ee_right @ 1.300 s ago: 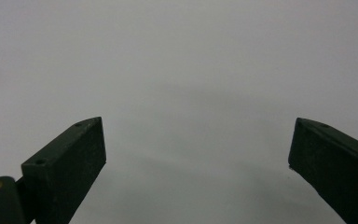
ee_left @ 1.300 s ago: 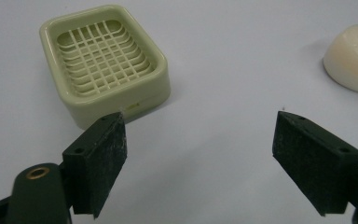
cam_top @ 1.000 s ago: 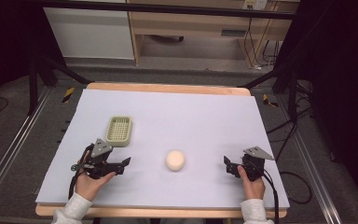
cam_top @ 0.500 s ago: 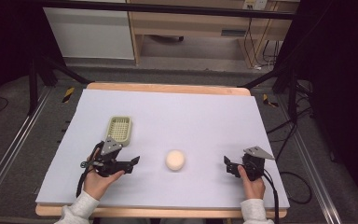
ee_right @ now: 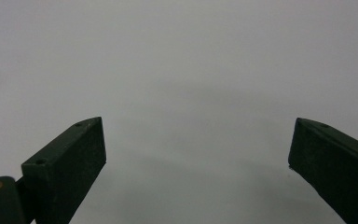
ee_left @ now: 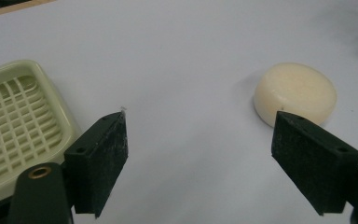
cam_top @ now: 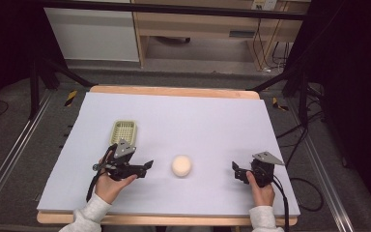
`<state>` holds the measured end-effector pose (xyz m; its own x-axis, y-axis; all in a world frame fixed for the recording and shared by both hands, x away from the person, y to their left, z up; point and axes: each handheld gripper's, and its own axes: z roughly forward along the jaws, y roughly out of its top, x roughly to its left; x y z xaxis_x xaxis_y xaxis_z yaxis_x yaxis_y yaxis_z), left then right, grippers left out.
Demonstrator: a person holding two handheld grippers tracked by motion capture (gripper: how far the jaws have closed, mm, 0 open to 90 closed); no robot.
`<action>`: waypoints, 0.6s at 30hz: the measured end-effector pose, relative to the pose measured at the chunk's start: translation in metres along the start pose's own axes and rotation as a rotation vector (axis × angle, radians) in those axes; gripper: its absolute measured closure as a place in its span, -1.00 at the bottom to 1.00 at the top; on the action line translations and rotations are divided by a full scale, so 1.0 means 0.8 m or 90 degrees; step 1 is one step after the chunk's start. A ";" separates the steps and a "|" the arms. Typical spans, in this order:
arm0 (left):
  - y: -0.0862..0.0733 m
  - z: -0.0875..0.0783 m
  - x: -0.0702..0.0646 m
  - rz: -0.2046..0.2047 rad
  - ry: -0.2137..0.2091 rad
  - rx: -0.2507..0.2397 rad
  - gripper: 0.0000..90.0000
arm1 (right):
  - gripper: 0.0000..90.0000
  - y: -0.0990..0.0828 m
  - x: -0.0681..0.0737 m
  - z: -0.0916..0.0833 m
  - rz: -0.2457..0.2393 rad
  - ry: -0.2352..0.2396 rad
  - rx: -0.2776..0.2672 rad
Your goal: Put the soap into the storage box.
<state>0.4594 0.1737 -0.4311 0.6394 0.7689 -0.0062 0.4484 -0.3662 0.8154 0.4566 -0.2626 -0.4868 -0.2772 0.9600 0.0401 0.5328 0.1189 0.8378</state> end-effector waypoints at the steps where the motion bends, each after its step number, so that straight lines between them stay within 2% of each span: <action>1: 0.000 0.000 0.000 0.000 0.000 0.000 -0.60 | -0.90 0.000 0.000 0.000 0.000 0.000 0.000; 18: 0.019 0.020 -0.019 0.015 -0.017 0.010 -0.60 | -0.90 0.000 0.000 0.000 0.001 0.002 0.001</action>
<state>0.4669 0.1483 -0.4276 0.6668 0.7452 -0.0027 0.4419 -0.3924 0.8067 0.4567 -0.2628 -0.4868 -0.2789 0.9593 0.0432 0.5344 0.1176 0.8370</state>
